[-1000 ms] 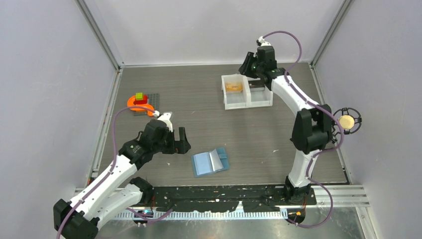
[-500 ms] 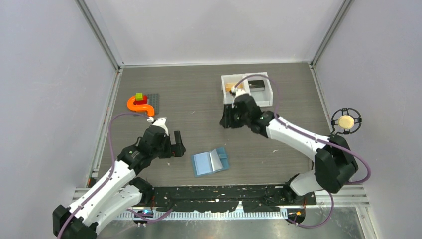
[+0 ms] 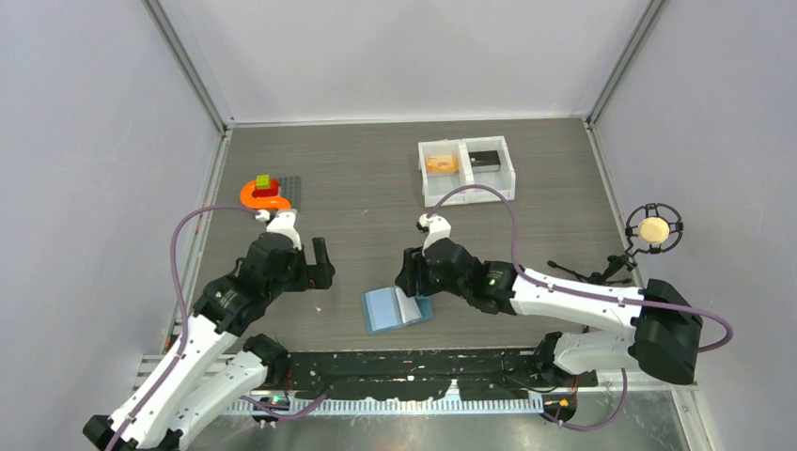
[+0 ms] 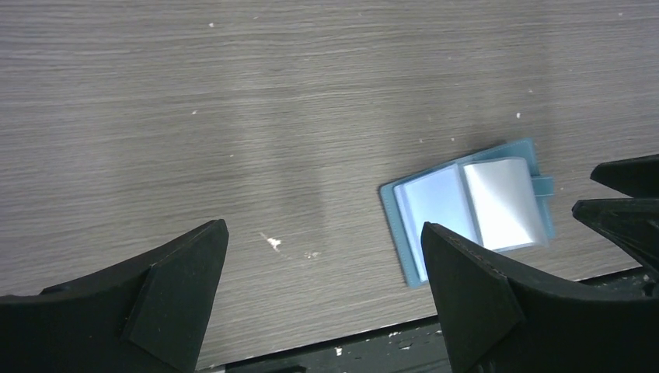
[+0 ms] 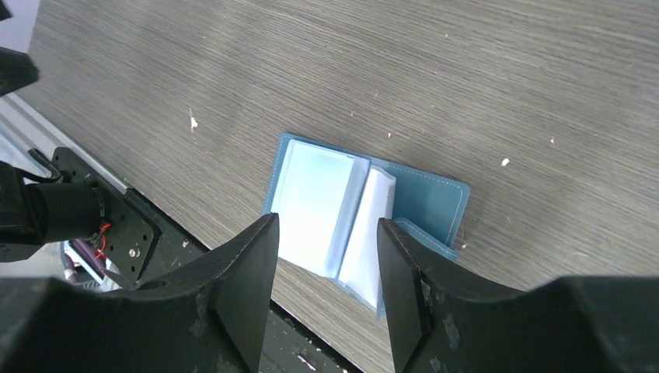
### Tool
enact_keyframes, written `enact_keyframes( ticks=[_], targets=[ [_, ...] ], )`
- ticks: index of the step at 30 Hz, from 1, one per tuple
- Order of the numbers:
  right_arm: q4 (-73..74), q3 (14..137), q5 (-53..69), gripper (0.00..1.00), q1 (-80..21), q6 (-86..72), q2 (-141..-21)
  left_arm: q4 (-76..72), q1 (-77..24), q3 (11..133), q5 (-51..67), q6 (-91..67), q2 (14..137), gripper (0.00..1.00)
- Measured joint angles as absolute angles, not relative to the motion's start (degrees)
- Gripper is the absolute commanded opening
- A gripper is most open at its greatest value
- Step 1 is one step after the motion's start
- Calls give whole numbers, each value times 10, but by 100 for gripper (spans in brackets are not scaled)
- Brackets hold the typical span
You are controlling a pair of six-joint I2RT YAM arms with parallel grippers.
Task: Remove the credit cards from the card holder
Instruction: Remove the credit card from the card holder.
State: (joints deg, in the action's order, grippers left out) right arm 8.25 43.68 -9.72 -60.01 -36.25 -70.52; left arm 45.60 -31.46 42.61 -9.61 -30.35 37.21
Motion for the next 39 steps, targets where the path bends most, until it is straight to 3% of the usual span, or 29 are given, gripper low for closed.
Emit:
enact_keyframes(
  ticks=[8, 25, 28, 39],
  targets=[
    [66, 442, -138, 59, -643, -381, -771, 502, -315, 431, -140, -295, 334, 100],
    [97, 594, -187, 67, -716, -376, -962, 514, -315, 431, -175, -300, 288, 100],
    [116, 607, -200, 75, -721, -377, -984, 514, -315, 431, -175, -300, 288, 100],
    [167, 608, -218, 75, -730, -378, -1017, 515, -315, 431, -176, -300, 281, 100]
  ],
)
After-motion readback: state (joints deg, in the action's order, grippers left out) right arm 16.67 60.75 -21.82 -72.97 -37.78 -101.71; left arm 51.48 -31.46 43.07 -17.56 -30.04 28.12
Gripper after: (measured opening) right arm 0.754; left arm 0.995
